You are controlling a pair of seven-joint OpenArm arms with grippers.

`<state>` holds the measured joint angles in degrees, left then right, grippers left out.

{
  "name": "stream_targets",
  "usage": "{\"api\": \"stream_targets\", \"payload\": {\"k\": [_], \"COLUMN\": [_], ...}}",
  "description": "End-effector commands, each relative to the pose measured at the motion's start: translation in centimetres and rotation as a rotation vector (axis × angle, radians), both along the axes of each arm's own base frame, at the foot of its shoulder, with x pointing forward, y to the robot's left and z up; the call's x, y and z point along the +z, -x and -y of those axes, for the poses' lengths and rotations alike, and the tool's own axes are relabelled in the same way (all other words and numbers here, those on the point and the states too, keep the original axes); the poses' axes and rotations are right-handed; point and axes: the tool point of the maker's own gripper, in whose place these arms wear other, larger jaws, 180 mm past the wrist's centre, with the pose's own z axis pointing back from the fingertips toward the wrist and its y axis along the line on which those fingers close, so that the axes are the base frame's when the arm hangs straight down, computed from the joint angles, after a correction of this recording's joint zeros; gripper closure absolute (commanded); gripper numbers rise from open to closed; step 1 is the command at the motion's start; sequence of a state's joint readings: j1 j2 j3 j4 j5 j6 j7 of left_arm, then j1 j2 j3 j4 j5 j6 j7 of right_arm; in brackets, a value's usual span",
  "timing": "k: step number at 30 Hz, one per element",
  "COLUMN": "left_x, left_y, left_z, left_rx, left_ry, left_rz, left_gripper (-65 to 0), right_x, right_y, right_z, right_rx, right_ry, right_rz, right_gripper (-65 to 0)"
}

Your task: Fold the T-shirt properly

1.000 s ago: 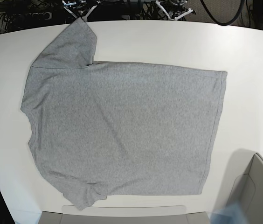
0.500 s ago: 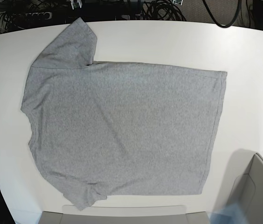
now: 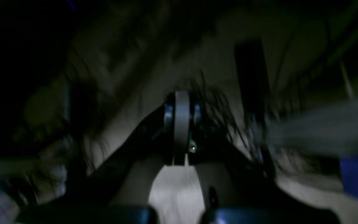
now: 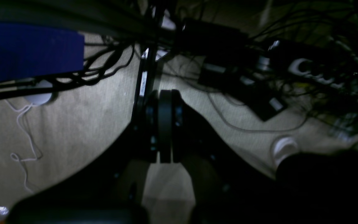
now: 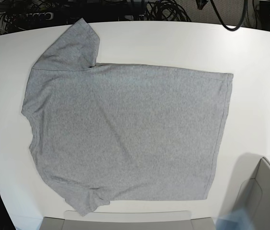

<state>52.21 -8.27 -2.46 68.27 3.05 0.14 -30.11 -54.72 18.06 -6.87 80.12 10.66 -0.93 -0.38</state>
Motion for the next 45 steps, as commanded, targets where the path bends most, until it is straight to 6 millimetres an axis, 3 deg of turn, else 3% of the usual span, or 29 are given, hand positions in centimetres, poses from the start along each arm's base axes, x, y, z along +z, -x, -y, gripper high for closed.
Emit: {"api": "stream_targets", "payload": {"k": [1,5,10,17,21,26,29,35,39,45], "left_x": [1.3,4.3,9.7,17.6,21.3,25.9,27.0,26.5,26.4,26.7], "left_y": [1.7,1.9,-0.3,-6.7,-11.4,-15.3,-18.0,-21.4,-22.8,-23.9], "left_z": [-1.1,-3.0,-5.7,-7.5,-6.7,-5.9,-6.6,-7.8,-7.2,-6.5], "left_rx": [0.002,-0.003,-0.014,-0.052,-0.067,-0.061,0.005,0.106,0.12,0.117], "left_ry": [-0.03,-0.085,-0.186,-0.313,-0.334,-0.366,-0.365,-0.329,-0.283,-0.257], "left_rz": [0.003,0.095,0.229,0.478,0.667,0.818,0.808,0.767,0.779,0.814], "left_gripper": [-0.2,-0.2,-0.2,-0.2,-0.2,-0.2,-0.2,-0.2,-0.1,-0.4], "right_x": [1.1,3.9,8.3,16.7,18.2,19.3,19.8,21.1,21.6,20.3], "right_y": [0.7,-0.2,-4.3,-14.1,-18.1,-20.3,-21.4,-23.6,-25.1,-27.7], "right_z": [-0.3,0.2,0.3,-0.1,-0.1,0.0,0.3,0.2,0.5,1.1], "right_rx": [0.01,0.016,0.017,0.021,0.03,0.086,0.129,0.146,0.146,0.11], "right_ry": [-0.021,-0.031,-0.046,-0.065,-0.062,-0.058,-0.044,-0.041,-0.024,0.049], "right_rz": [0.003,0.049,0.186,0.523,0.648,0.715,0.744,0.817,0.845,0.743], "right_gripper": [-0.1,-0.1,-0.1,-0.2,-0.2,-0.3,-0.3,-0.3,-0.3,-0.3]}}
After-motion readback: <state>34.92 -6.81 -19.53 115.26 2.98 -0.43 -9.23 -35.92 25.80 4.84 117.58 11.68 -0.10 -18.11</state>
